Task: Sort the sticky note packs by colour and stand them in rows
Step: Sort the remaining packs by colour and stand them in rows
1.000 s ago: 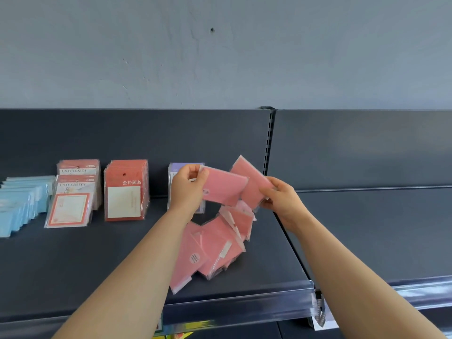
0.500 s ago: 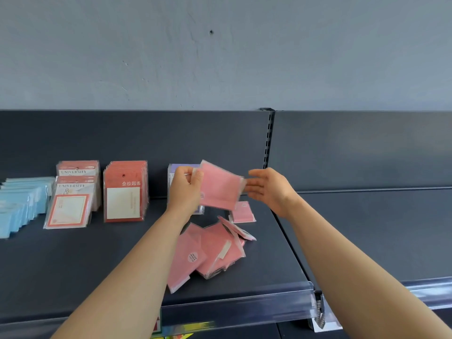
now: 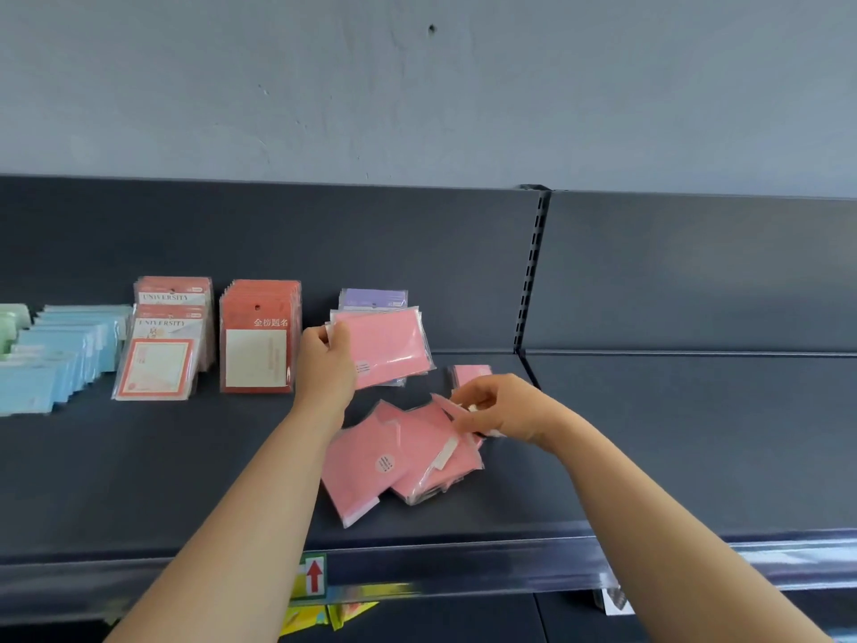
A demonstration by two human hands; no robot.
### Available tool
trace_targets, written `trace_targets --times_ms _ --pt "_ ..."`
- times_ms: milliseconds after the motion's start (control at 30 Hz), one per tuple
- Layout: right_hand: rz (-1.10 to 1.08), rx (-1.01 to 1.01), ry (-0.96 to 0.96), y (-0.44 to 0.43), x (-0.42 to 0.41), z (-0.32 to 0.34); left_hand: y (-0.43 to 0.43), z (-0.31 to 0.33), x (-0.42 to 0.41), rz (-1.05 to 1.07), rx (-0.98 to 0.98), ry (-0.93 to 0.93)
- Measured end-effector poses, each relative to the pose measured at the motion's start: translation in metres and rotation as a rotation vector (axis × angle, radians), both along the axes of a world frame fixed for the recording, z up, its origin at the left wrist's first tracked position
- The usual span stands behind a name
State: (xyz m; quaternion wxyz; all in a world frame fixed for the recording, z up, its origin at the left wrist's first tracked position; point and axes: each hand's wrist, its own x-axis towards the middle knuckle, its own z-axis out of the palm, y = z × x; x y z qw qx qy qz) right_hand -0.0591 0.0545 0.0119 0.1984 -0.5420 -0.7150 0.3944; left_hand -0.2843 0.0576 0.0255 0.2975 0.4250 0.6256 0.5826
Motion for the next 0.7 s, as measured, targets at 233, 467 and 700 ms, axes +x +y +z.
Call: trace_targets --times_ms 233,467,700 --pt "-0.146 0.216 -0.219 -0.016 0.017 -0.008 -0.034 -0.006 -0.001 0.032 0.116 -0.126" --pt "-0.197 0.154 -0.256 -0.050 -0.008 -0.008 -0.057 -0.016 -0.005 0.031 0.109 -0.223" --pt "-0.405 -0.118 0.260 -0.067 -0.024 0.001 -0.075 -0.023 -0.008 0.018 0.097 -0.188"
